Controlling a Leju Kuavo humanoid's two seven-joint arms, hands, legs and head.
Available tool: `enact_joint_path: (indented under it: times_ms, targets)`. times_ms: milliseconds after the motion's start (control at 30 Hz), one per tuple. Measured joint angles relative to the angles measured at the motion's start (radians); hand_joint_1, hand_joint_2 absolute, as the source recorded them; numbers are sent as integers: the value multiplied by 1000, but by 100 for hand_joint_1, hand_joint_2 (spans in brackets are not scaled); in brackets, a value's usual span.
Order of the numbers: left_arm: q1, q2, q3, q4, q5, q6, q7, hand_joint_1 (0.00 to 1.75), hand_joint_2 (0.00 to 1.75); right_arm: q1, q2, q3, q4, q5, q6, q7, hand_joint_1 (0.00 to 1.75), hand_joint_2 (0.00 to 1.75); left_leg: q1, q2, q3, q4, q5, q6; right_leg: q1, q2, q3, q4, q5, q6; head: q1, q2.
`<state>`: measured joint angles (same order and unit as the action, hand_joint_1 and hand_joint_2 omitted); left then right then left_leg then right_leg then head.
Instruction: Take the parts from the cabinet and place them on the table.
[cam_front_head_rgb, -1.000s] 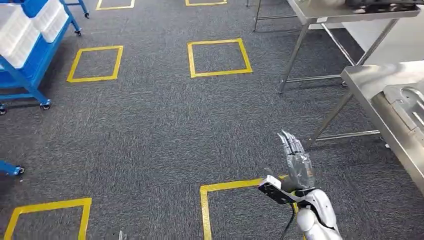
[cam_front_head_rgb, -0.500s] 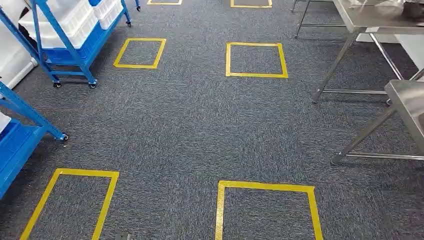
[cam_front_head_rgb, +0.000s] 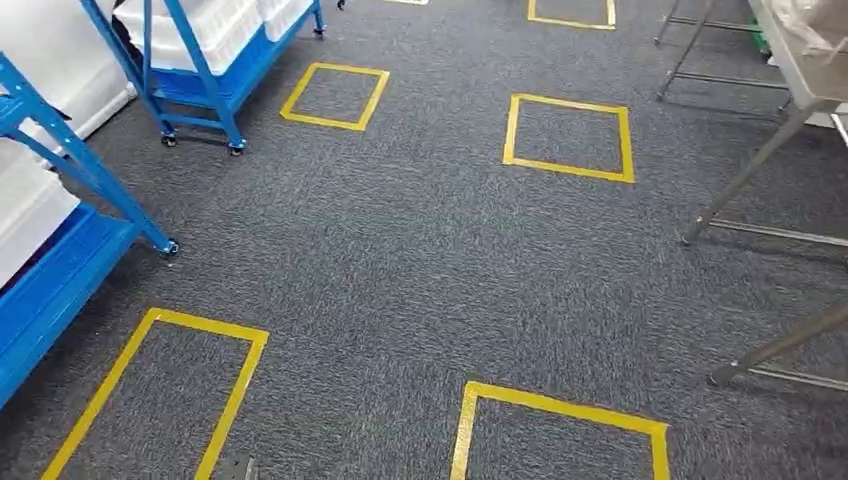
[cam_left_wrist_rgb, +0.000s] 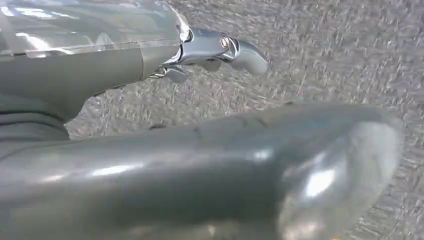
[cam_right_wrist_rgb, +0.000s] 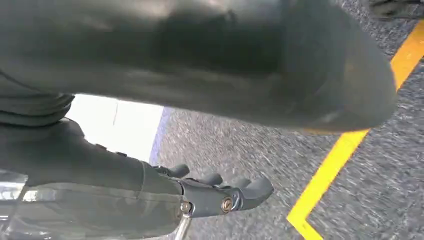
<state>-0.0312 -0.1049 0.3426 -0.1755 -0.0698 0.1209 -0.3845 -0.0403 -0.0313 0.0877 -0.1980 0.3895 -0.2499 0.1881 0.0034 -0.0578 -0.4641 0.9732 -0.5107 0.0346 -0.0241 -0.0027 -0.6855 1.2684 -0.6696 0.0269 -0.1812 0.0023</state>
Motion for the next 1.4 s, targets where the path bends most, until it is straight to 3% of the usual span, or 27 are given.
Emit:
enact_joint_path:
  times_ms: [67,100,133,267,300,333,367,433,467,500,567,600,633,667,767,800,867,933,967,1000,1067,1100,1133,1233,1300,1367,1400]
  targets:
    - [7,0,0,0,1,0,-2,0,0,6,1,-7,2,-1,0,-1,0,0,1,-27,32,1,-23,-7,-3,14,26,-134,126,-2,0,0]
    - [11,0,0,0,1,0,-2,0,0,12,1,-14,4,-1,0,-1,0,0,2,-36,33,3,-38,-12,-7,53,35,-212,232,-1,0,0]
    - [8,1,0,1,1,0,-2,0,0,15,2,-19,10,-2,0,-1,0,0,-1,-47,43,21,-49,-19,2,68,27,-211,236,-5,-1,0]
    - [4,2,0,1,5,3,-3,0,0,6,3,-25,11,6,-3,-35,0,0,3,-53,23,35,-54,-39,7,32,36,-210,238,-40,-1,0]
    - [4,2,0,1,10,6,-3,0,0,7,5,-25,11,12,-3,-44,0,0,3,-8,9,77,-56,-43,6,21,47,-218,234,-46,0,0]
    - [2,2,2,1,21,10,-3,0,0,10,5,-25,11,19,-3,-50,0,0,0,24,-24,137,-73,-47,8,12,53,-222,230,-53,-1,0]
    - [0,0,3,1,24,14,-1,0,0,11,5,-25,12,26,-4,-56,0,0,1,36,-66,207,-104,-51,10,0,57,-223,226,-58,-1,0]
    - [-1,0,5,1,32,30,2,0,0,11,5,-25,13,37,-4,-65,0,0,3,42,-150,330,-171,-56,15,-21,62,-222,218,-63,-1,0]
    - [1,0,6,1,34,40,6,0,0,10,5,-24,13,43,-4,-67,0,0,3,43,-168,342,-168,-57,16,-31,65,-222,215,-64,-1,0]
    - [4,-1,6,1,34,49,10,0,0,8,5,-24,13,47,-4,-71,0,0,3,45,-164,310,-141,-56,18,-40,69,-222,212,-64,-1,0]
    - [6,-3,6,1,33,63,17,0,0,7,5,-22,13,55,-3,-74,0,0,1,63,-102,154,-42,-43,21,-62,79,-222,207,-62,-1,0]
    - [5,-3,6,1,33,69,19,0,0,7,5,-22,13,57,-3,-75,0,0,-4,99,-64,68,4,-34,23,-73,83,-222,205,-61,-1,0]
    - [2,-3,6,1,32,72,24,0,0,8,6,-21,13,58,-2,-77,0,0,-12,130,-60,51,-5,-28,23,-83,88,-224,205,-58,0,0]
    - [0,-5,6,1,31,75,25,0,0,9,6,-21,14,59,-1,-78,0,0,-13,129,-71,52,-57,-29,21,-92,87,-223,205,-52,-2,0]
    - [5,-8,6,1,30,72,32,0,0,3,8,-21,14,60,4,-79,0,0,-14,99,-69,33,6,-15,21,-128,99,-227,201,-31,-2,0]
    - [9,-14,6,1,27,66,36,0,0,2,8,-21,14,60,4,-78,0,0,-1,92,-60,21,27,-14,18,-96,100,-214,192,-22,-1,0]
    - [4,-15,6,1,16,66,40,0,0,7,8,-20,14,60,4,-77,0,0,-1,76,-65,19,36,-2,11,-20,60,-127,116,-17,-1,0]
    - [1,-19,6,1,18,65,48,0,0,9,8,-20,16,60,3,-77,0,0,-2,52,-73,20,40,-1,10,-4,0,15,42,-11,-1,0]
    - [1,-20,6,1,16,64,50,0,0,9,8,-20,17,60,4,-77,0,0,-2,37,-75,22,41,-2,9,-2,-17,59,35,-9,-1,0]
    - [2,-22,6,1,16,64,50,0,0,10,8,-20,17,61,4,-77,0,0,-2,24,-75,22,42,-3,8,-2,-9,49,54,-7,-1,0]
    - [4,-25,6,1,17,66,50,0,0,10,8,-20,17,64,4,-78,0,0,0,-5,-73,26,41,-9,1,7,57,-79,134,-5,-1,0]
    - [4,-26,7,1,17,64,48,0,0,10,8,-20,17,67,4,-79,0,0,2,-17,-73,31,38,-13,-4,28,99,-166,176,-3,-1,0]
    - [3,-26,6,1,17,60,46,0,0,14,8,-20,19,68,5,-80,0,0,1,-26,-80,37,34,-21,-9,77,123,-215,172,-4,-1,0]
    - [3,-26,6,1,20,55,39,0,0,7,8,-19,19,72,6,-84,0,0,1,-54,-90,41,35,-42,3,57,123,-220,169,-24,-1,0]
    - [7,-26,7,1,21,49,36,0,0,1,9,-19,19,73,7,-84,0,0,4,-57,-92,45,31,-53,-5,31,128,-233,177,-42,-1,0]
    - [5,-26,8,1,21,47,33,0,0,5,9,-19,19,74,7,-84,0,0,2,25,-131,128,-24,-59,0,7,129,-236,174,-56,-1,0]
    - [3,-26,9,1,21,47,32,0,0,8,9,-19,19,74,7,-84,0,0,4,39,-173,215,-68,-63,4,-8,129,-236,173,-58,-2,0]
